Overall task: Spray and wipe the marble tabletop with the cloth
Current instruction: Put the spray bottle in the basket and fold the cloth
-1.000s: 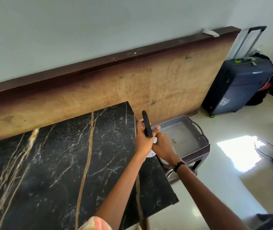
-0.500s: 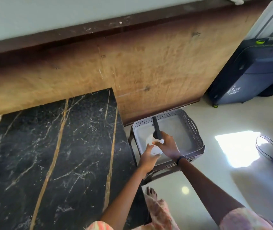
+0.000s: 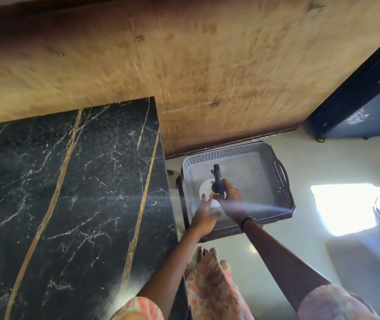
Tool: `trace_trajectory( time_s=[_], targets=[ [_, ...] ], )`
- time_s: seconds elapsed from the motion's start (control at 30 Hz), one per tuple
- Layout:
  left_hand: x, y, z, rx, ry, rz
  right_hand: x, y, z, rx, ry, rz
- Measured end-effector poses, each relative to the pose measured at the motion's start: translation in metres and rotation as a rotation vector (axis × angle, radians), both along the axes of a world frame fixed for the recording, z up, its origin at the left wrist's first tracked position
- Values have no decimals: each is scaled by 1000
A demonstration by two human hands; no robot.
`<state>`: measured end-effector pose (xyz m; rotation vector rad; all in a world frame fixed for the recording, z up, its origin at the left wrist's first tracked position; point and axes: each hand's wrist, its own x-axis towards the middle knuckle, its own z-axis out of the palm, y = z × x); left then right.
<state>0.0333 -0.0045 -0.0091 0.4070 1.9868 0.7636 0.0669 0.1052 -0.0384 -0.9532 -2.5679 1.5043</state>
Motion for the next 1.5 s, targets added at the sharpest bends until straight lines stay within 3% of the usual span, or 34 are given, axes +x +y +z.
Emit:
trace_trajectory(
  time_s=[0.17,0.3,0.43,0.5,0.73,0.87,1.1,1.33,1.5],
  targets=[
    [-4,-4,3,-20,-31,10,-5,4,5,-10,-71,40],
    [-3,-12,23,69,-121,207,0,8,12,74,-119,-2],
    [-6,-37,57,200,-116,360,11,3,52,214,28,-266],
    [-11,-58,78,263,-81,417,16,-8,82,330,159,-280],
    [-32,-156,119,463,-34,679,-5,-105,146,350,369,17],
    [-43,-232,122,461,-15,737,-28,-186,146,261,316,232],
    [-86,-406,122,438,59,854,-87,-348,143,215,244,404],
    [-120,-607,126,327,324,1055,-146,-526,142,217,132,695],
    [-123,-719,117,24,599,1241,-163,-632,135,93,24,873]
  ],
)
